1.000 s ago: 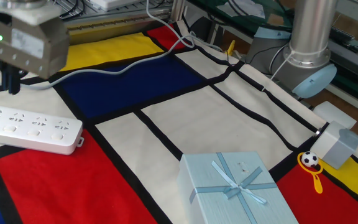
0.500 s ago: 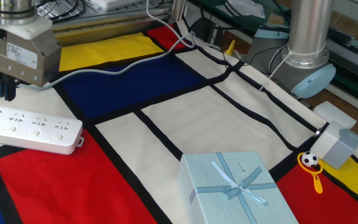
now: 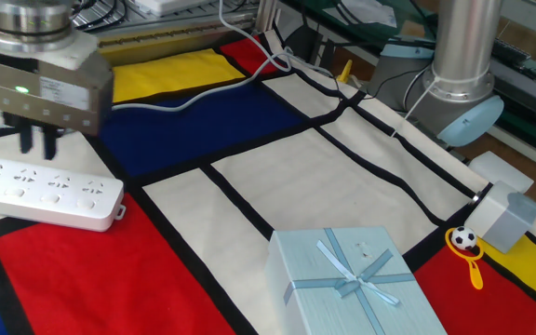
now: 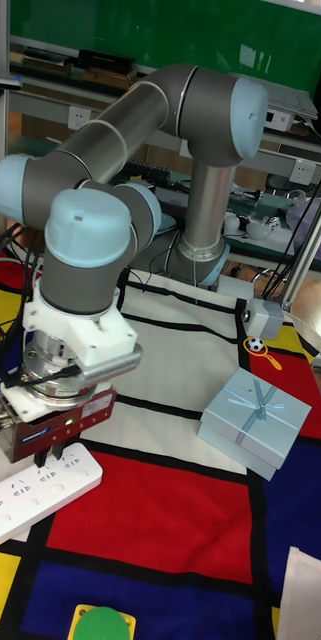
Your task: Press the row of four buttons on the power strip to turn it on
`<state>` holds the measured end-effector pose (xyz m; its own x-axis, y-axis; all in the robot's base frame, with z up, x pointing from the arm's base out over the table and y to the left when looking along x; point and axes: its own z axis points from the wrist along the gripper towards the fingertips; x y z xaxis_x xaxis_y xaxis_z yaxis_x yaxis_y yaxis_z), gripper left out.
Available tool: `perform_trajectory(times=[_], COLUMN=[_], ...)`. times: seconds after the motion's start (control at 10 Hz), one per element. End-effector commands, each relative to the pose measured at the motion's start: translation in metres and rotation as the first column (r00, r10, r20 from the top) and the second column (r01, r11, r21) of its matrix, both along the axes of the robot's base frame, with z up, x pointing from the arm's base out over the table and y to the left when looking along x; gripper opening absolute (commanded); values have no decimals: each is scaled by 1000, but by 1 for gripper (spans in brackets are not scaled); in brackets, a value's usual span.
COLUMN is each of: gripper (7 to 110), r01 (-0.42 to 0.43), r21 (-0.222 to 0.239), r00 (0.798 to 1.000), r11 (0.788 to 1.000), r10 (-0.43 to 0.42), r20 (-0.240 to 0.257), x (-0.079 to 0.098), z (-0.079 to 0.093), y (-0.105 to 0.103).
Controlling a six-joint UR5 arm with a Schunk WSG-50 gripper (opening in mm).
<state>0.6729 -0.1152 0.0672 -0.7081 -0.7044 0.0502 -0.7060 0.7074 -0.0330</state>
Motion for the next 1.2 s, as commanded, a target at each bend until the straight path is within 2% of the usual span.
perform_trajectory(times=[0.0, 0.2, 0.3, 0.4, 0.5, 0.6, 0.7, 0.9, 1.1], gripper=[44, 44, 44, 44, 44, 44, 44, 44, 44], r01=[-182, -275, -325, -303, -263, -182, -107, -6, 80], r21=[66, 42, 22, 23, 20, 67, 112, 163, 152], r00=[979, 958, 945, 953, 964, 981, 991, 997, 991], r11=[981, 961, 946, 953, 965, 981, 988, 987, 985], r10=[187, 278, 325, 303, 262, 176, 97, -8, -95], r20=[-86, -74, -45, 12, 53, 84, 94, 82, 95], x=[-34, -30, -21, -9, 1, 6, 9, 8, 9], z=[2, 11, 10, 9, 8, 7, 3, -4, -7], y=[17, 8, 8, 12, 14, 28, 43, 70, 75])
